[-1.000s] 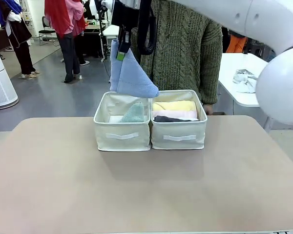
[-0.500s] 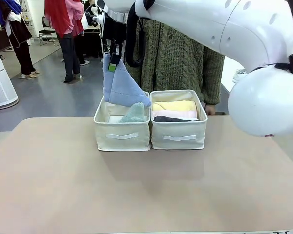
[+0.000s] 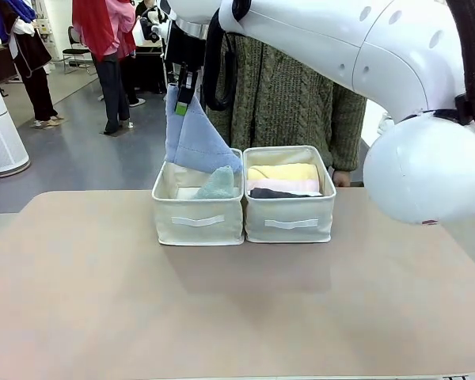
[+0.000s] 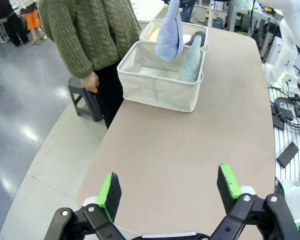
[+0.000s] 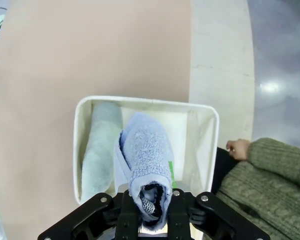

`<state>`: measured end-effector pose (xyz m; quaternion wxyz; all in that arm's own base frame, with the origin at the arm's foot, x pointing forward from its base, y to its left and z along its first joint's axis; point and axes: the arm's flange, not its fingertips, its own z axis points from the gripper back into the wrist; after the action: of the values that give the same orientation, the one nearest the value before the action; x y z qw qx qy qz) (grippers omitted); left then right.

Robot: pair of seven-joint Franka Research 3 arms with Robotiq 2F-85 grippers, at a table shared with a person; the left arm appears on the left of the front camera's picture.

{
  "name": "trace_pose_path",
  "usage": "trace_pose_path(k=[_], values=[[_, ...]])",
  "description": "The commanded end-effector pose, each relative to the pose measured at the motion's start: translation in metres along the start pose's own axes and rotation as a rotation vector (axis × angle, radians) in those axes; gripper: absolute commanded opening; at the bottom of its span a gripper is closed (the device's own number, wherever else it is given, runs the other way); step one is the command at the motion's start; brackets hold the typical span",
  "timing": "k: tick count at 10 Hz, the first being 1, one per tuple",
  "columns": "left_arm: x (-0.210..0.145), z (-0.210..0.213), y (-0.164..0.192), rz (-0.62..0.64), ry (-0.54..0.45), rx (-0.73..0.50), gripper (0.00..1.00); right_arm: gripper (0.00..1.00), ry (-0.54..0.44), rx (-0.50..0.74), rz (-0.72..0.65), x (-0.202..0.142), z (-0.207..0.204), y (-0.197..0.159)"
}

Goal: Sort the towels based on their folding style.
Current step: Pick up another triangle-folded towel from the table and place it in the left Fabric basket.

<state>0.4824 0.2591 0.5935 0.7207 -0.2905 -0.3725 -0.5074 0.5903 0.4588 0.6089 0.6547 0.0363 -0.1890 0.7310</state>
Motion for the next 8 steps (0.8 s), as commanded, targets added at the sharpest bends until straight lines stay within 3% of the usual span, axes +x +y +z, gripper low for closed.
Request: trace_pose_path(k=[1,8], values=[[0.000,0.001,-0.002,0.001,0.002,0.005,1.00,0.18,0.005,0.005,0.017,0.000,0.002,0.002],[0.000,0.001,-0.002,0.001,0.002,0.005,1.00,0.18,-0.097,-0.006,0.029,-0.010,-0.017,-0.010]])
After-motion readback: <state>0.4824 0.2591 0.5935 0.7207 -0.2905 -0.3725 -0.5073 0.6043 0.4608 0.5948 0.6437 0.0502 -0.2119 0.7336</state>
